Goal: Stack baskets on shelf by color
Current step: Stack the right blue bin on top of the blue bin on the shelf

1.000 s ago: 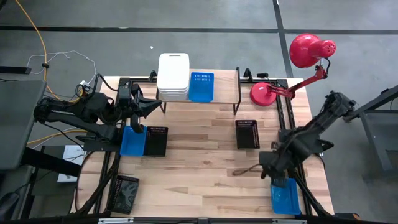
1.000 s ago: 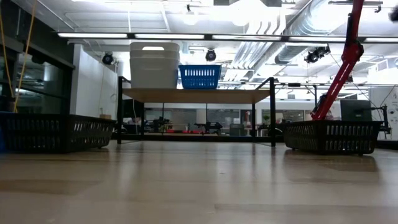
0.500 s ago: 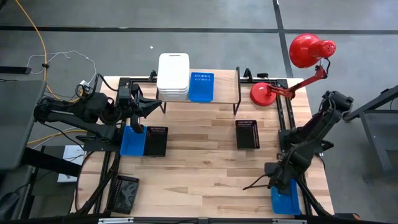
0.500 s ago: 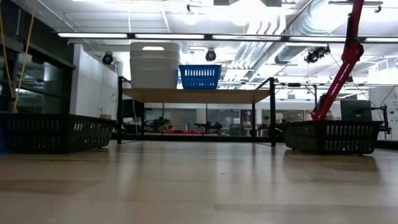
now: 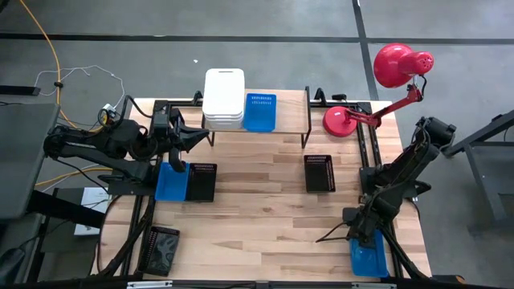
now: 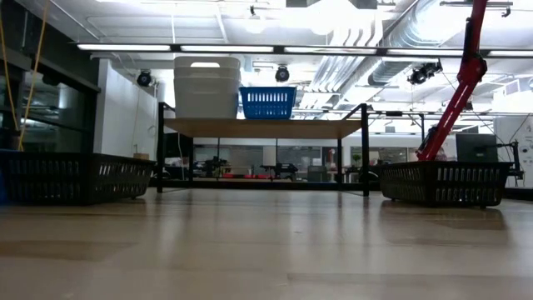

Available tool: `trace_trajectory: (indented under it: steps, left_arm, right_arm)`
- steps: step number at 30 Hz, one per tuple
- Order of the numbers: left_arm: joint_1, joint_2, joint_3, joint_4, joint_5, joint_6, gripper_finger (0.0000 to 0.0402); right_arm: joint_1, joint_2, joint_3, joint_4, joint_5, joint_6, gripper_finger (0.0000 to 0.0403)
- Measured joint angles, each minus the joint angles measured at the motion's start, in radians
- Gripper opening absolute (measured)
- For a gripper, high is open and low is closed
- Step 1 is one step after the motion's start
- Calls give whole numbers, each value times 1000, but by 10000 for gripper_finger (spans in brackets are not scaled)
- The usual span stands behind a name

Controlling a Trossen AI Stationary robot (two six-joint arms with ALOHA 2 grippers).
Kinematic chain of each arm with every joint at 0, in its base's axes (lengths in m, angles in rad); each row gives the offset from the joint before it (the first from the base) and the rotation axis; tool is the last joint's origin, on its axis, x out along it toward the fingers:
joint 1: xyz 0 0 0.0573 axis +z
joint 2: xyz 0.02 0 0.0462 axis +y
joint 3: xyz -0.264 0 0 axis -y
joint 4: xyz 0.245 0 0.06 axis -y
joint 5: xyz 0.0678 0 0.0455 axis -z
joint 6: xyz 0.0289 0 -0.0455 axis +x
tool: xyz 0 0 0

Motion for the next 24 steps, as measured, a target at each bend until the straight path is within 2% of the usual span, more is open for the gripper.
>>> trace_trajectory:
  steps: [6,11,14,19,24]
  left_arm:
    - [0,0,0,-26,0,0,0]
    - [0,0,0,-25,0,0,0]
    - [0,0,0,-25,0,0,0]
    - [0,0,0,-25,0,0,0]
    - [0,0,0,-24,0,0,0]
  right_arm:
    - [0,0,-30,91,-20,15,116]
    - [-19,-3,-10,92,-48,43,18]
    - [-54,-28,27,84,-29,43,14]
    - [-200,-100,145,38,73,-40,4]
    - [-447,-105,368,-9,205,-256,1]
